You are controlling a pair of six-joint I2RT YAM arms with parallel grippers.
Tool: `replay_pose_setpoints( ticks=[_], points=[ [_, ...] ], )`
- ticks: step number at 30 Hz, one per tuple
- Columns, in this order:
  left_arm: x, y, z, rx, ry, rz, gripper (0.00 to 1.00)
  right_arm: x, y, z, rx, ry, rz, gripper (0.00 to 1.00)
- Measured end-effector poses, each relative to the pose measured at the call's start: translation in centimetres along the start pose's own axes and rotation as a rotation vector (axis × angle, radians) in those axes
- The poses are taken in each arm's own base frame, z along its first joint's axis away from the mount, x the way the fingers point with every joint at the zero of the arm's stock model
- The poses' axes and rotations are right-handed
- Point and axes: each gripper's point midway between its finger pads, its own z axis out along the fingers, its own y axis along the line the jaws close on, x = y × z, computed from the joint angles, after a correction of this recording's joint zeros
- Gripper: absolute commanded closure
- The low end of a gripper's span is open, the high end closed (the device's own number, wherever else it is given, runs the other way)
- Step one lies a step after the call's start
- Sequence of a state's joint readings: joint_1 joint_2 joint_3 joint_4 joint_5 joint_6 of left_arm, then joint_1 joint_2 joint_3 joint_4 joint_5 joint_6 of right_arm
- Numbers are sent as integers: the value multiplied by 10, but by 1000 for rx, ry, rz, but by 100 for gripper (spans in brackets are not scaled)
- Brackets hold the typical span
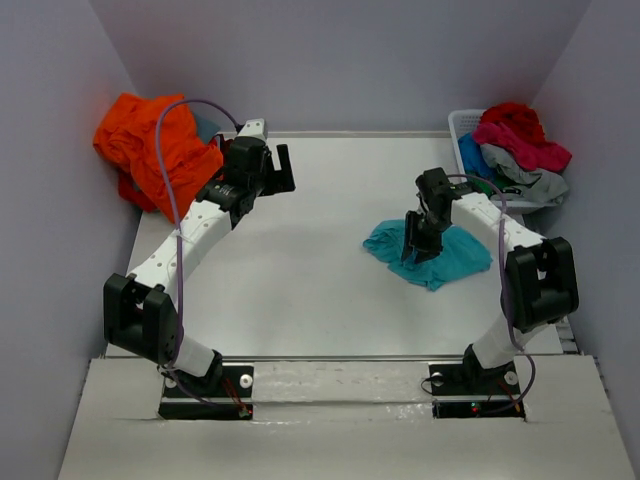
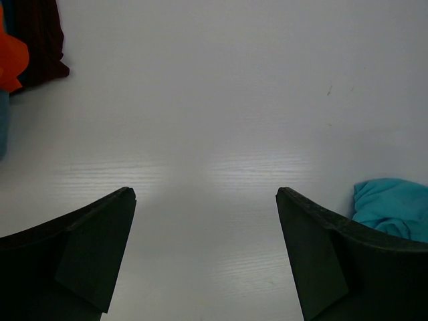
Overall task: Fold and stack the t-shirts
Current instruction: Flatten out the crumpled T-shirt at the center of the board.
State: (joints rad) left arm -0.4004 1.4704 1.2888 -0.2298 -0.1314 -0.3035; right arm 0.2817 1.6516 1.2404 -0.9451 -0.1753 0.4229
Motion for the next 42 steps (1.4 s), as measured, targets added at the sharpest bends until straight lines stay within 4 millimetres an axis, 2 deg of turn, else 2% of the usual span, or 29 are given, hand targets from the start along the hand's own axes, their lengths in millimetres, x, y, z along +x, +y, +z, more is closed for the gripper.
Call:
replay_pose_setpoints(
  ticks=[14, 18, 23, 32, 36, 37, 38, 42],
  points=[
    [0, 0, 0, -1, 0, 4, 1, -10, 6, 5, -22, -48, 4, 55],
    [1, 1, 0, -2, 2, 6, 1, -10, 7, 12, -17, -37, -2, 54],
    [1, 1, 0, -2, 3, 7, 1, -9, 2, 23, 15, -14, 3, 53],
    [9, 1, 1, 4, 25, 11, 1, -12, -6, 23, 60, -34, 20, 52],
    [12, -2, 3, 20, 37, 12, 1, -14, -8, 20, 75, -51, 27, 57],
    [14, -2, 4, 24, 44, 12, 1, -14, -8, 20, 75, -52, 29, 62],
    [16, -3, 5, 28, 50, 13, 1, -14, -8, 20, 75, -52, 29, 64],
    [21, -4, 9, 31, 68, 16, 1, -15, -8, 22, 73, -52, 34, 64]
  ],
)
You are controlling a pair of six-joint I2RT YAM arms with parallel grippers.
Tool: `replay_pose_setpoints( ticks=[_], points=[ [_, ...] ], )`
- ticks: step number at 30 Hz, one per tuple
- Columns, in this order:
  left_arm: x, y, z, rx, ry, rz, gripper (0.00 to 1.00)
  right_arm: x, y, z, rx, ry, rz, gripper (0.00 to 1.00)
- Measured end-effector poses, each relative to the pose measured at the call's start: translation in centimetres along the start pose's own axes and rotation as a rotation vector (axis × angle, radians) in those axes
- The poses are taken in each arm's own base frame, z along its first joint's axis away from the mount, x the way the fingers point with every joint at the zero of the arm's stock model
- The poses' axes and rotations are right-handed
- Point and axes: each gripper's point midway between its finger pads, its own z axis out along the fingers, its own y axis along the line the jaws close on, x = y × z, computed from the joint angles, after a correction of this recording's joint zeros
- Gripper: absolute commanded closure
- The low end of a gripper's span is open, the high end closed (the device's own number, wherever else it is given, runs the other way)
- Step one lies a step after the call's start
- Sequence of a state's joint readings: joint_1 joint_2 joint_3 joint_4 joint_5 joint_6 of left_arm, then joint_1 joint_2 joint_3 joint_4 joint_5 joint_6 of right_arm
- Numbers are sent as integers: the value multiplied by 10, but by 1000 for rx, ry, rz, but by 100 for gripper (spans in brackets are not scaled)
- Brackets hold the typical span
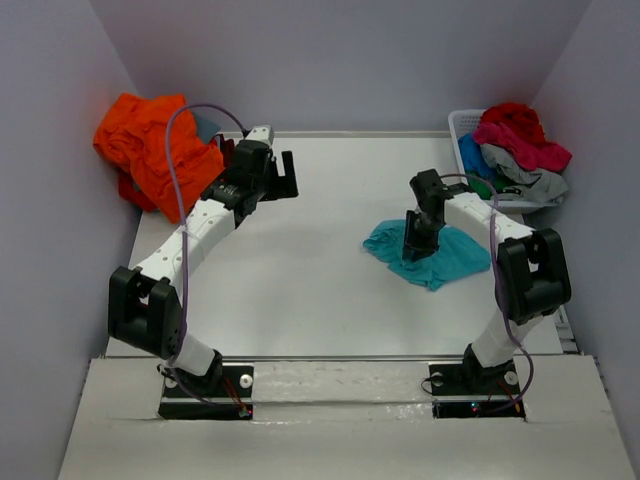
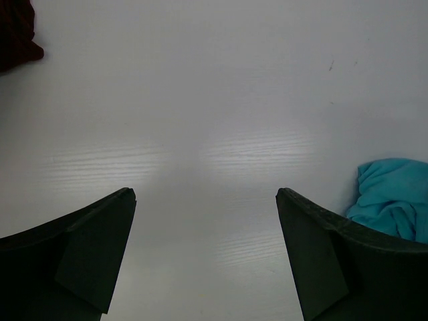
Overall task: Fold and stack the t-shirts
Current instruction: Flatten out the crumpled T-shirt at the center of the board.
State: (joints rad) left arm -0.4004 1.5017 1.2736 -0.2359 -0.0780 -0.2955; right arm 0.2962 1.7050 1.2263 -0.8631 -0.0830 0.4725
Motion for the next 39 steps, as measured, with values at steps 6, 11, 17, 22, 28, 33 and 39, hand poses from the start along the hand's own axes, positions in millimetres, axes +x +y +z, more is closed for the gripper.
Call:
replay_pose_setpoints(
  ticks=[6, 11, 17, 22, 28, 33, 39],
  points=[
    [2, 0, 1, 5, 6, 8, 1, 3, -2, 14, 16, 37, 0, 70],
    [2, -1, 1, 9, 8, 11, 1, 8, -3, 25, 29, 72, -6, 93],
    [2, -2, 1, 13, 9, 12, 1, 10, 0, 24, 25, 77, -13, 93],
    [2, -2, 1, 15, 10, 12, 1, 3, 14, 3, 15, 59, -44, 93],
    [10, 0, 3, 11, 23, 13, 1, -30, 66, -76, -96, -138, -128, 93],
    [28, 3, 3, 6, 57, 21, 1, -62, 119, -222, -335, -490, -197, 93],
    [30, -1, -7, 17, 41, 27, 1, -39, 109, -372, -532, -850, -241, 93]
  ],
)
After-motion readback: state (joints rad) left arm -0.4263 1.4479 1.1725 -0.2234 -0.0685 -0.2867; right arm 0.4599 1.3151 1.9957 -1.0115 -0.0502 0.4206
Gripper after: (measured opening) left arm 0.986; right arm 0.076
